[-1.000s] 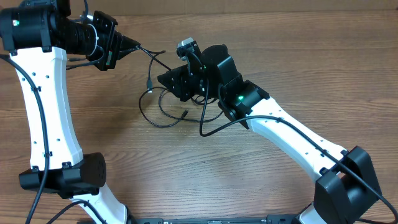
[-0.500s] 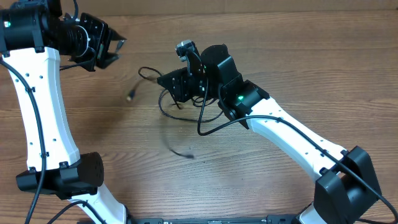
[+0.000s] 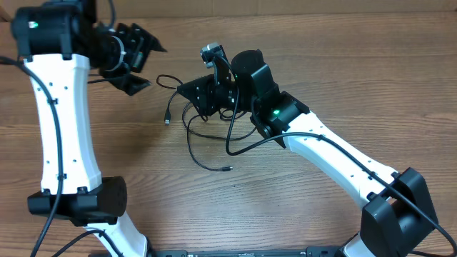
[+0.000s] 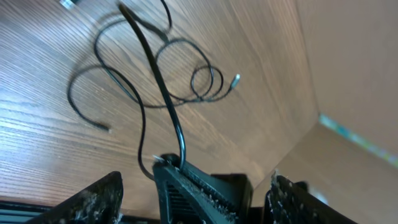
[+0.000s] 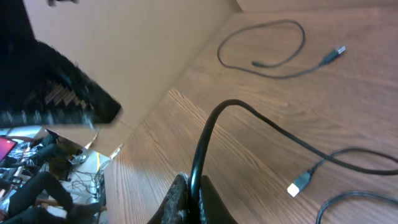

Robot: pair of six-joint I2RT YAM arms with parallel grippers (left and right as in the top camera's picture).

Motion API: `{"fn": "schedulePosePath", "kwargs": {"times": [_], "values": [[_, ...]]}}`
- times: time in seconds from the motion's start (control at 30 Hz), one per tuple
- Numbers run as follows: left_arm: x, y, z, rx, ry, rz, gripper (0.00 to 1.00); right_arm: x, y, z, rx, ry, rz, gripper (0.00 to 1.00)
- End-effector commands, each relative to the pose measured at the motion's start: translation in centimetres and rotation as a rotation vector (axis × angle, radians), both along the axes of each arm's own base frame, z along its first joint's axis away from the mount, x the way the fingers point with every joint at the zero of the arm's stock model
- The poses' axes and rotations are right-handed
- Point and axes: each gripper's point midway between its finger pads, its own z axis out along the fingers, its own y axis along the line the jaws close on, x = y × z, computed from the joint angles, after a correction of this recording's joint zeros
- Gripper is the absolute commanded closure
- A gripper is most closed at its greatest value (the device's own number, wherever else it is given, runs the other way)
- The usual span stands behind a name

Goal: Untangle cables

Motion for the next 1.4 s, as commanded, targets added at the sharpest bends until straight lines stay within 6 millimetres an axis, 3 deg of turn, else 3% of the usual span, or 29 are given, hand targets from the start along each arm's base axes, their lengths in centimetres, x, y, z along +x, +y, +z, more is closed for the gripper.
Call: {"fn": "schedulePosePath", "kwargs": {"times": [0.0,0.3,1.07,1.1,1.37], "values": [[-0.3,-1.3,0.3,0.006,-0.019,-0.052,0.24,-0.1,0.0,2.4,0.047,-0.051,0.005,0.96],[-0.4,-1.7,0.2,0.009,-0.015,-0.059,0.3,0.2,0.2,4.1,0.111,-0.071,-0.005,0.96],[0.1,-0.9,0.0,0.057,-0.033,-0.039,0.38,-2.4,1.2,7.2,0.228,-0.093,0.161,0.96],[0.2,-0.9,0.0,0.056,-0.035,-0.04,0.43,-2.4,1.2,7.2,0.228,-0.093,0.161,0.96],[0.0,-1.2,0.1,0.039,-0.032,-0.047,0.53,-2.4,1.2,7.0,0.224,-0.087,0.16,0.96]]}}
